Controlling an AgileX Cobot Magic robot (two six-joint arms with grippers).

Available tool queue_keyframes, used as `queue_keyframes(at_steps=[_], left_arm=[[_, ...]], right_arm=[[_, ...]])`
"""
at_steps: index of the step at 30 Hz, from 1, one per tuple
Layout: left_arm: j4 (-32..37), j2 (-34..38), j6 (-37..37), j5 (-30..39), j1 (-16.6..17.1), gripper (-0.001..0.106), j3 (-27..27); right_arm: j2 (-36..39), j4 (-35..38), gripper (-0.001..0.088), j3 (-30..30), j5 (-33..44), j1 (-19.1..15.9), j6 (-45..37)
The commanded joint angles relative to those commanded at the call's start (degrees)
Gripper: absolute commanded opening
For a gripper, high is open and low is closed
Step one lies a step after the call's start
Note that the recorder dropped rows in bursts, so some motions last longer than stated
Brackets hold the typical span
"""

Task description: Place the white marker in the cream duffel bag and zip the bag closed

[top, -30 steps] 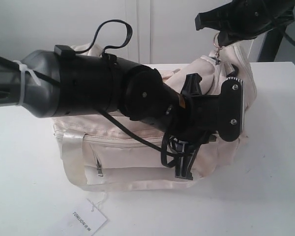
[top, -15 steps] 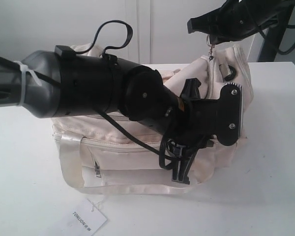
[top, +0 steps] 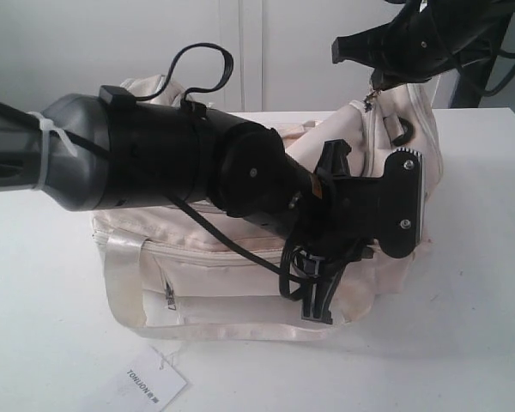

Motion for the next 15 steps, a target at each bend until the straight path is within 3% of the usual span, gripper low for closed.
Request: queue_keyframes(at_steps=[11, 15], left_arm=[[-0.1, 0.0, 0.0, -0.28, 0.0, 0.0, 0.0], [-0.1, 0.0, 0.0, -0.28, 0.0, 0.0, 0.0]], right_arm=[[-0.2, -1.25, 0.0011, 0.0, 4.77, 0.0, 2.18], [-0.08, -3.25, 0.0124, 0.0, 5.19, 0.0, 3.22]])
